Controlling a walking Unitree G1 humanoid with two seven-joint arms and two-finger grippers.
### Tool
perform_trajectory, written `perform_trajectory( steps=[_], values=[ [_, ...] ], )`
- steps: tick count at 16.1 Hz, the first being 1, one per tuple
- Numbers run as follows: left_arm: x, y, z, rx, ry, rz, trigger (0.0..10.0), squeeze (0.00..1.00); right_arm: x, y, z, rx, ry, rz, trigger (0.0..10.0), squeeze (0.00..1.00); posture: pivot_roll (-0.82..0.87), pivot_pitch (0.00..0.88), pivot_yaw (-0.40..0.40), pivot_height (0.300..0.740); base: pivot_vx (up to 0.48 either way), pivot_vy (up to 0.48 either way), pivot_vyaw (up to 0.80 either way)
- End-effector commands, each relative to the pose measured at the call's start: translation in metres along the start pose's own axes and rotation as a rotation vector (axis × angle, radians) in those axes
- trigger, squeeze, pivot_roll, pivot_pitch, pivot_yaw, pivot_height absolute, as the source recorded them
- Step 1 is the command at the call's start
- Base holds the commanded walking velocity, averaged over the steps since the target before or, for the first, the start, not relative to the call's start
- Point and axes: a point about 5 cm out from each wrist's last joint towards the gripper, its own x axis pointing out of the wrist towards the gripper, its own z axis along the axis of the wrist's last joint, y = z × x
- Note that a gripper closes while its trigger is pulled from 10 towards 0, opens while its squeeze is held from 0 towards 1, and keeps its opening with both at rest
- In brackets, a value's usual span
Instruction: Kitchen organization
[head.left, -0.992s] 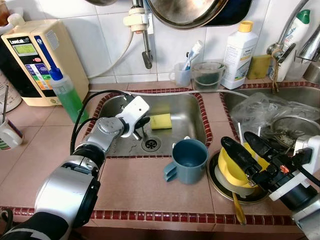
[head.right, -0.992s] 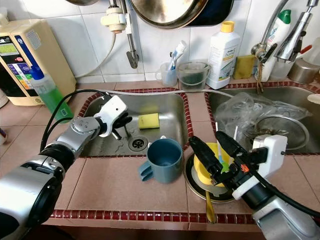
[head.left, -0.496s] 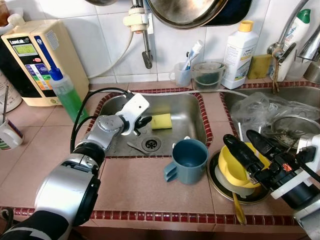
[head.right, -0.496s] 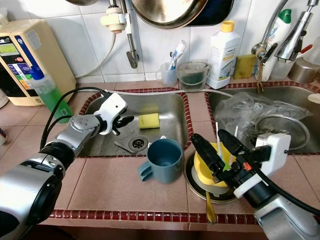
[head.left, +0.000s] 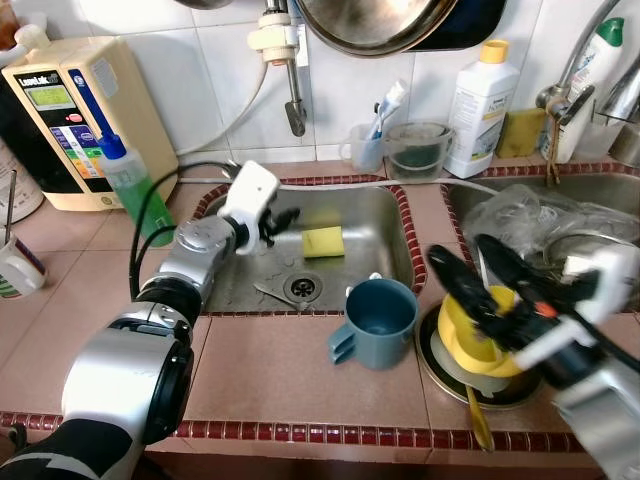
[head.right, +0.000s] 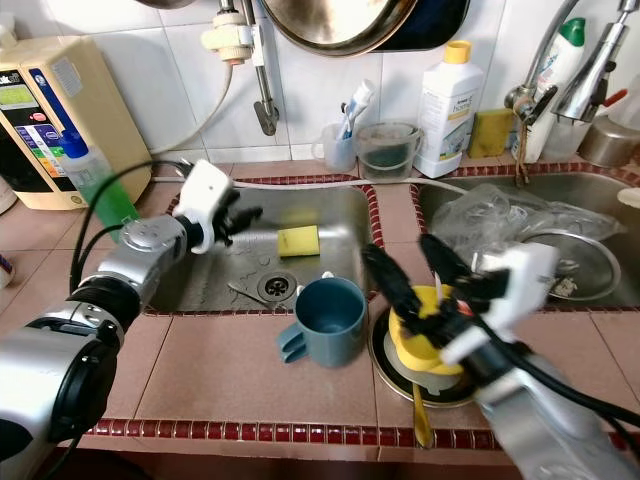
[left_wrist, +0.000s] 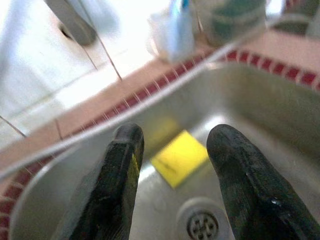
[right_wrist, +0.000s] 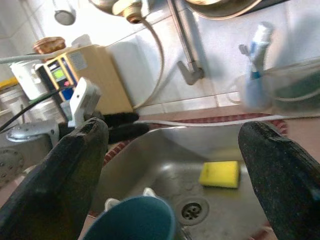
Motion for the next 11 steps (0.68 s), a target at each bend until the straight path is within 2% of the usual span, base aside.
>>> perform_trajectory(
  steps=[1, 3, 6, 8, 11],
  values=[
    [-0.004, 0.01, 0.01, 0.014, -0.062, 0.052, 10.0, 0.0, 0.008, 0.003, -0.002, -0.011, -0.007, 0.006, 10.0, 0.0, -0.16, 0.0, 0.105, 0.74, 0.0, 0.0, 0.0],
    [-0.007, 0.015, 0.015, 0.011, -0.121, 0.084, 10.0, 0.0, 0.017, 0.01, -0.009, -0.022, -0.003, 0.041, 10.0, 0.0, -0.14, 0.0, 0.091, 0.74, 0.0, 0.0, 0.0],
    [-0.013, 0.021, 0.02, -0.012, -0.184, 0.113, 10.0, 0.0, 0.023, 0.012, -0.012, -0.049, -0.01, 0.064, 10.0, 0.0, -0.11, 0.0, 0.067, 0.74, 0.0, 0.0, 0.0],
    [-0.018, 0.02, 0.023, 0.008, -0.235, 0.126, 10.0, 0.0, 0.027, 0.013, -0.013, -0.069, -0.027, 0.064, 10.0, 0.0, -0.1, 0.0, 0.06, 0.74, 0.0, 0.0, 0.0],
    [-0.027, 0.015, 0.026, -0.026, -0.325, 0.165, 10.0, 0.0, 0.033, 0.014, -0.012, -0.146, -0.105, 0.009, 10.0, 0.0, -0.09, 0.0, 0.047, 0.74, 0.0, 0.0, 0.0]
  ],
)
